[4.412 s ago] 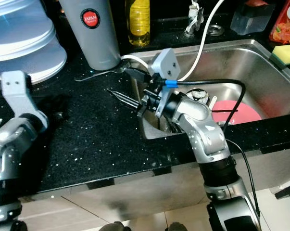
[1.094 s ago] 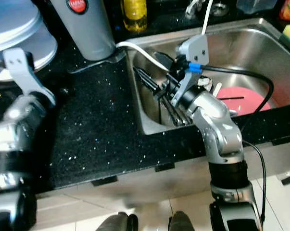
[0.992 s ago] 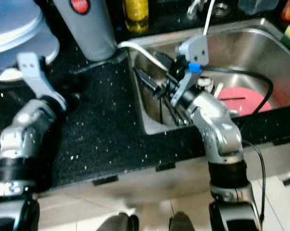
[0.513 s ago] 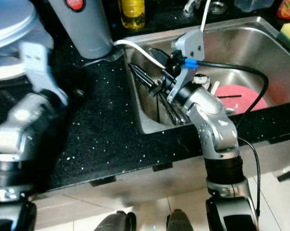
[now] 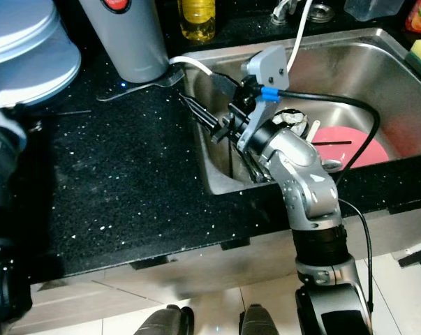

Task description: Kitchen organization

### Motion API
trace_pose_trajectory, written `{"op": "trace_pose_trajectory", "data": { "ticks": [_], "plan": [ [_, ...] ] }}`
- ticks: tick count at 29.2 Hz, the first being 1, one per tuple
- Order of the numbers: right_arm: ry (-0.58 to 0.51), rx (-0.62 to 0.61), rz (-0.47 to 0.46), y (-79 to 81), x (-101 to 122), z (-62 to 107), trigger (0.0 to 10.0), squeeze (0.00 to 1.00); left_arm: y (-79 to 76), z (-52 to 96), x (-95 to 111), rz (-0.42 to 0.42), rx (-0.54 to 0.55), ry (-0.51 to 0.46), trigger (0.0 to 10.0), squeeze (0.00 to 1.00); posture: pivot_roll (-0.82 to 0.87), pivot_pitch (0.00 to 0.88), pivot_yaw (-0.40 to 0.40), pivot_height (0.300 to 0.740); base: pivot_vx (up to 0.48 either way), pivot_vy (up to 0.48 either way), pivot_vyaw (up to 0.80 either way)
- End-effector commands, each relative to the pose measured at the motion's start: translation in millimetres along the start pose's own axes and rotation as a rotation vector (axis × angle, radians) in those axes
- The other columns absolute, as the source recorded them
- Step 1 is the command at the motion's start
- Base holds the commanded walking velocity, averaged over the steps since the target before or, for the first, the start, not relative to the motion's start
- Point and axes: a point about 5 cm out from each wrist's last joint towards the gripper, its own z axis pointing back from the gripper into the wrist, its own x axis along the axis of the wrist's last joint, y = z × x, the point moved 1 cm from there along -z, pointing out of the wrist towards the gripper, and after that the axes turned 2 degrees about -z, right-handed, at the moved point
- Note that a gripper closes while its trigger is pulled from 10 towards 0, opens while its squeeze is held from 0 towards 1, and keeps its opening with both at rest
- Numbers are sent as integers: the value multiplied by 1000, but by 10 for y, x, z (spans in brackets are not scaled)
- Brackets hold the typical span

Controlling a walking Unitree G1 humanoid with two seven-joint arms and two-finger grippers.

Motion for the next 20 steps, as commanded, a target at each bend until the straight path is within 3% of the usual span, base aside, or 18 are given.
{"op": "trace_pose_trajectory", "data": {
  "ticks": [1, 6, 14, 18, 20],
  "plan": [
    [-11, 4, 6, -3, 14, 9, 10000, 0, 141, -8, 27, -22, 55, -12, 10000, 0, -11, 146, 54, 740, 0, 0, 0],
    [-11, 9, 8, -7, 14, 4, 10000, 0, 184, -27, -106, 37, 39, 30, 10000, 0, -14, 137, 47, 740, 0, 0, 0],
    [-12, 16, 12, -12, 26, 0, 10000, 0, 184, -43, 52, -169, 28, -89, 10000, 0, -19, 132, 44, 740, 0, 0, 0],
    [-12, 16, 13, -10, 28, 1, 10000, 0, 194, -71, 58, -179, 27, -88, 10000, 0, -21, 133, 46, 740, 0, 0, 0],
    [-11, 15, 14, -10, 30, 5, 10000, 0, 240, -120, -75, -149, 36, -4, 10000, 0, -25, 137, 46, 740, 0, 0, 0]
  ]
}}
